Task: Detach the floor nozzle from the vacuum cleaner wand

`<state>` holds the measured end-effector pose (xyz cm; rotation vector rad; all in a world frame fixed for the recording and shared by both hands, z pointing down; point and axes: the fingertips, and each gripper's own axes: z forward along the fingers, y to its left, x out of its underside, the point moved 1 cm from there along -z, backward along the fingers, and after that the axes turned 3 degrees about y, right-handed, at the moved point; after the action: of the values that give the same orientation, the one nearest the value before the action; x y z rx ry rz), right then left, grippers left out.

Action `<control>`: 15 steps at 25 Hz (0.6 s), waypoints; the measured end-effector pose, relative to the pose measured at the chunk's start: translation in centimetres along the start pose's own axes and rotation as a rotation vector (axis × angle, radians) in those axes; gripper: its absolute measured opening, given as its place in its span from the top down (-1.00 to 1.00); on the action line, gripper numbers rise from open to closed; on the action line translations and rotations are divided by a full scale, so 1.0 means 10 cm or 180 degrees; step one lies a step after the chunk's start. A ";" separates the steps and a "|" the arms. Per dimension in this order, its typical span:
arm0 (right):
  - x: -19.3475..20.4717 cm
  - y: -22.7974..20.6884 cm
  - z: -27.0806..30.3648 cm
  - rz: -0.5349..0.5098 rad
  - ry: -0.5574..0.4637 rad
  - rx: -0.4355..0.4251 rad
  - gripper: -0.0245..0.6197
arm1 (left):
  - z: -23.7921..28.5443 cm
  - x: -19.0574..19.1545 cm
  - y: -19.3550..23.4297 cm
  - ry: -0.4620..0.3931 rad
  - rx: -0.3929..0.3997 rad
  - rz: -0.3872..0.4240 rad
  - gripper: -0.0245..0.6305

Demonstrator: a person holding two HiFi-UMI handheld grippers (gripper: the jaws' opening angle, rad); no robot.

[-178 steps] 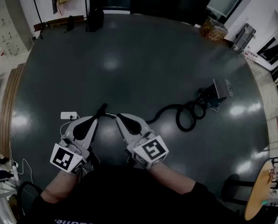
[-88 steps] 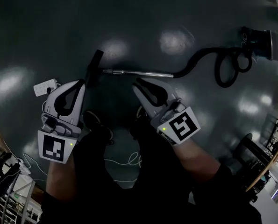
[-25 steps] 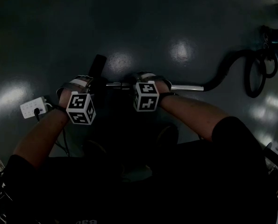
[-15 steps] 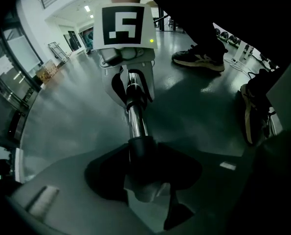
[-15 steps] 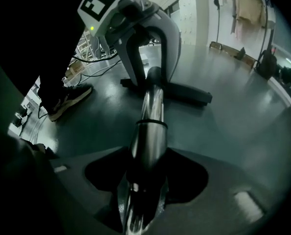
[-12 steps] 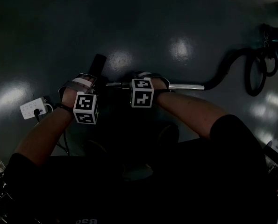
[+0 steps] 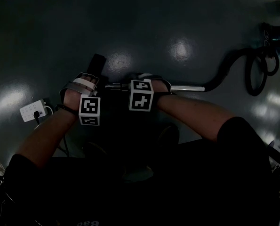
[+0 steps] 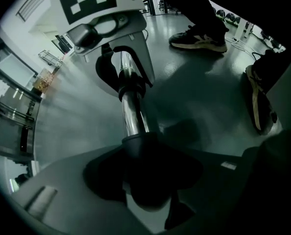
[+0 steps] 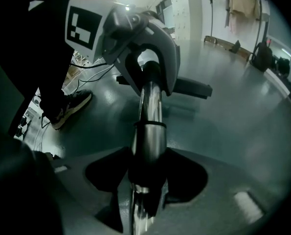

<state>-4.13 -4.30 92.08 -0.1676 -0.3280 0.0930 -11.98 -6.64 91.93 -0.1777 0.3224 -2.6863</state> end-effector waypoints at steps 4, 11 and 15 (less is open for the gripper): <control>0.00 -0.01 -0.04 0.0015 0.0029 0.0051 0.23 | -0.03 -0.01 0.06 0.0016 -0.0028 -0.0131 0.34; 0.00 0.04 -0.09 -0.0199 0.0047 0.0153 0.23 | -0.15 -0.06 0.01 -0.0250 0.0439 -0.0624 0.42; -0.02 0.05 -0.13 -0.0272 0.0045 0.0183 0.22 | -0.21 -0.07 -0.02 -0.0295 0.0744 -0.0753 0.43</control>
<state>-3.93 -3.99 90.72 -0.0970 -0.3175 0.0169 -11.82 -5.79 89.89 -0.2838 -0.0453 -2.9086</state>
